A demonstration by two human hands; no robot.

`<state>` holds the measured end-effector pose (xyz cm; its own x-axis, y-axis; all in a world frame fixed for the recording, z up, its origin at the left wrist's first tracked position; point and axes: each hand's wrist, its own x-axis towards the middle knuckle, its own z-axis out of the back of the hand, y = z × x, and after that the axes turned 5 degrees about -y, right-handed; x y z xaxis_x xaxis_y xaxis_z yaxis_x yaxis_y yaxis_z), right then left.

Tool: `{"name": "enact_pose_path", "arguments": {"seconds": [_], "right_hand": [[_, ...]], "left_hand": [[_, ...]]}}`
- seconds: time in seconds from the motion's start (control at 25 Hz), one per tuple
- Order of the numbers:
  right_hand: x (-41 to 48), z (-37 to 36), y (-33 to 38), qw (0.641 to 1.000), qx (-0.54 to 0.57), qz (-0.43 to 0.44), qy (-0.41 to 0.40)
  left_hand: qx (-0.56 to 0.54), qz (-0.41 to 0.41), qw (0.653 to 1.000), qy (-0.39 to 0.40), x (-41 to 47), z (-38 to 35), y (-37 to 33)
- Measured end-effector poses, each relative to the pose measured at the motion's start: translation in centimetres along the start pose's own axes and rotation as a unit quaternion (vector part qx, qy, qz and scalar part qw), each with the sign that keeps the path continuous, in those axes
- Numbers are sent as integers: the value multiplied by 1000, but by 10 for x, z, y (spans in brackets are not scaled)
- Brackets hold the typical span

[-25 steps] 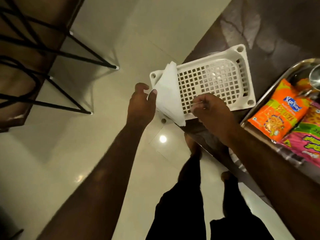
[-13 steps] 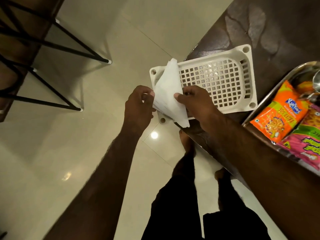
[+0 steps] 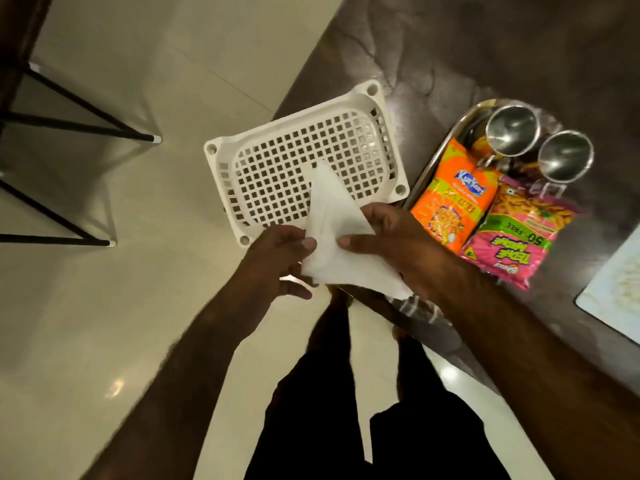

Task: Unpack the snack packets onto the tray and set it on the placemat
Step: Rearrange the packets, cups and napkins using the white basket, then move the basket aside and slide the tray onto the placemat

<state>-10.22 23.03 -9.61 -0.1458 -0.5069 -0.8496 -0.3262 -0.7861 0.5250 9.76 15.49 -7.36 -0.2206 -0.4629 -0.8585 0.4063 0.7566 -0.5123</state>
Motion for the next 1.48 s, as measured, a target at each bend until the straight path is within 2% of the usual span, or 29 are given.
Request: {"name": "enact_pose_path", "arguments": {"seconds": [0.12,0.24,0.36,0.44,0.64,0.8,1.0,1.24,1.36,1.48], "right_hand": [[-30,50,-31,998,-59,13,17],[-47,90,-61,990,-133,30,19],[-60,125,-90,973,-217,64,-44],[-63,141,-104,960,-262,56,-83],[-71,147,-114,914,-354,67,-188],[-80,142,-118,840,-453,70,-292],[-79,135,-118,823,-482,86,-290],[-84,128,-112,775,-542,71,-318],[-96,119,-100,774,-530,88,-336],[-94,111,-76,807,-490,114,-309]], "left_hand": [[107,18,992,66,-10,-57,27],[123,21,991,46,-15,-103,56],[89,40,995,-1,-19,-129,75],[83,38,996,-17,-15,-137,80],[131,53,990,-32,1,-159,77],[250,52,966,-42,4,-172,80],[356,22,933,-56,11,-176,79],[477,-48,874,-79,13,-173,79],[477,-63,873,-74,4,-167,73],[437,-103,878,-165,-8,-142,54]]}}
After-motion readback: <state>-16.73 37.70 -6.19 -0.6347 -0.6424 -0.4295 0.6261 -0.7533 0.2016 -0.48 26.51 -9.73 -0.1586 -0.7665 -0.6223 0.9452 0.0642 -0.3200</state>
